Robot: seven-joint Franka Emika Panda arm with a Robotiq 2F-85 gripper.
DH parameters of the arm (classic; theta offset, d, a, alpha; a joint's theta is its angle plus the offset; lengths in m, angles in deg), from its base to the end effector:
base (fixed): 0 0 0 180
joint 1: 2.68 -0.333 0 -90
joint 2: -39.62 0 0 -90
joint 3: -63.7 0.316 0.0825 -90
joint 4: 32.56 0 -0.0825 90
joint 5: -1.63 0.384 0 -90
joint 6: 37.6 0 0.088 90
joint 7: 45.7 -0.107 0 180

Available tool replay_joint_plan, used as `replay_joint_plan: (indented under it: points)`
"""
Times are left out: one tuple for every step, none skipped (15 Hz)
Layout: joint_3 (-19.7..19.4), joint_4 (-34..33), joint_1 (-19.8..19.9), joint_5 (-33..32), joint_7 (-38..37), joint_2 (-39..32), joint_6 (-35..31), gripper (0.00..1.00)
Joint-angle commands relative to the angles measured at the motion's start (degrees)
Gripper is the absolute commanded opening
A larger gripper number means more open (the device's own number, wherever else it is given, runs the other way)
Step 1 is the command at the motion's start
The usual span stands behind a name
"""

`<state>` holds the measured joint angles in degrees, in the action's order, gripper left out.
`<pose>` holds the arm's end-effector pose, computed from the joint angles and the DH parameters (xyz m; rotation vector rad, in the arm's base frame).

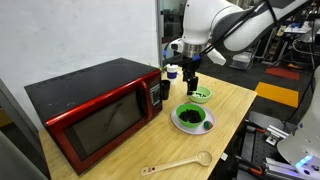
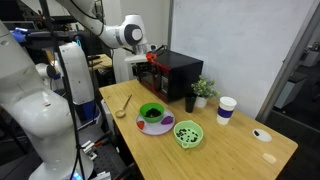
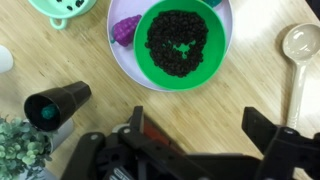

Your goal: Use the spoon to transfer one scoop of contents from the dark green bowl to the light green bowl

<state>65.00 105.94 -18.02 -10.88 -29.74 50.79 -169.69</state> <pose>0.4534 0.1310 0.3928 2.7829 1.0296 0.1240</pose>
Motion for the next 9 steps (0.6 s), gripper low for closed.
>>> replay_joint_plan:
  points:
    - [2.9, 4.5, 4.9, -4.2, -7.0, 3.9, 0.8, 1.00]
    - [2.9, 5.9, 5.7, -4.5, -8.0, 4.5, 0.6, 1.00]
    - [2.7, 7.2, 6.6, -4.8, -9.4, 5.1, 0.4, 1.00]
    - [2.8, 8.5, 7.8, -6.5, -11.7, 5.5, -0.3, 1.00]
    - [2.6, 9.9, 8.8, -7.1, -13.2, 6.1, -0.7, 1.00]
    - [3.0, 10.6, 10.2, -9.4, -16.8, 6.4, -0.8, 1.00]
    - [3.1, 11.6, 11.3, -11.1, -19.2, 6.6, -1.2, 1.00]
    - [2.8, 8.6, 9.6, -7.9, -15.1, 4.6, 0.1, 1.00]
    - [2.8, 9.5, 10.4, -9.1, -16.8, 4.9, 0.0, 1.00]
